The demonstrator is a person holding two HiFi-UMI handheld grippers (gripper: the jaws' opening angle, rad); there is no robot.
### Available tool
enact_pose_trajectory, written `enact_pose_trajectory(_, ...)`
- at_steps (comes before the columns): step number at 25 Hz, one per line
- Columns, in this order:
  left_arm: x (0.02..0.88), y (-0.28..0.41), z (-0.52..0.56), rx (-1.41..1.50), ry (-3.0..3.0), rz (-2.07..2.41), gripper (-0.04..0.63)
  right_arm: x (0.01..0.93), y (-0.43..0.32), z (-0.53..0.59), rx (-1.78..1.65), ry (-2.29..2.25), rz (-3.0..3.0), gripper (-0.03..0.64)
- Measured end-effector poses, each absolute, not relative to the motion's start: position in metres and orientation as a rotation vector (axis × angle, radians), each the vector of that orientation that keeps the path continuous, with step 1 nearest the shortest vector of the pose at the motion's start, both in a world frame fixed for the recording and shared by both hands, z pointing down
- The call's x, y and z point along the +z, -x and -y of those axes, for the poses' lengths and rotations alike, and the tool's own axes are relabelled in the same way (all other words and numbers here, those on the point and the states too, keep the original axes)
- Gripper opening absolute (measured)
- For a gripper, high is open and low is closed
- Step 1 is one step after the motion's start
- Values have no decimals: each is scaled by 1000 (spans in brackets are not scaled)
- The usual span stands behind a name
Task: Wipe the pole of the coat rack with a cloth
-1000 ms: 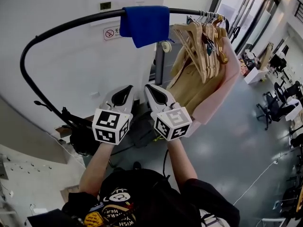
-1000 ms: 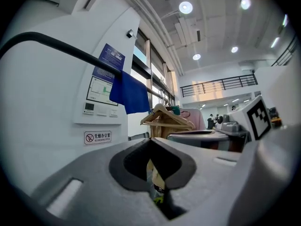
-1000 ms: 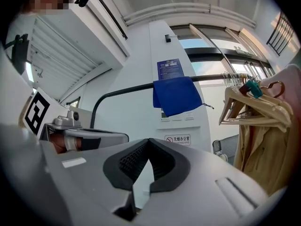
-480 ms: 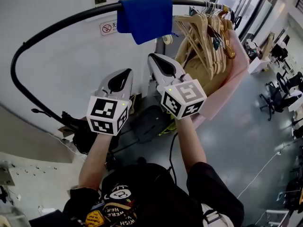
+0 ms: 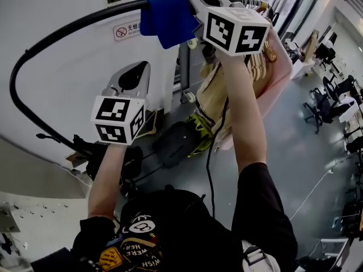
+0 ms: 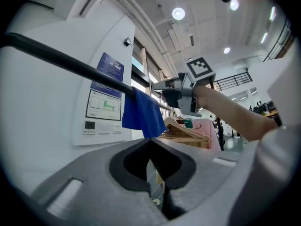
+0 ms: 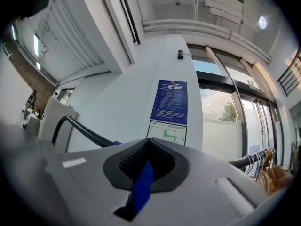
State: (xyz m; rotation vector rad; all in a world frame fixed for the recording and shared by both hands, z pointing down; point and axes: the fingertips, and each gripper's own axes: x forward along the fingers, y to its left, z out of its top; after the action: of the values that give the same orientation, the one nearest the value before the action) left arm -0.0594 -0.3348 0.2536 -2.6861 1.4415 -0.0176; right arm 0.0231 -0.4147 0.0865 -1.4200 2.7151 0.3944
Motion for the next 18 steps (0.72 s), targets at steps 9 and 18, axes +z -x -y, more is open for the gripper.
enact_pose_trajectory(9,231,80,321,34,2602,-1525,2,99,-8,436,298,1476,-2731,0)
enact_pose_trajectory(18,233,137,289,112,2465,-1754,2,96,124,386,353,1146,-2865,0)
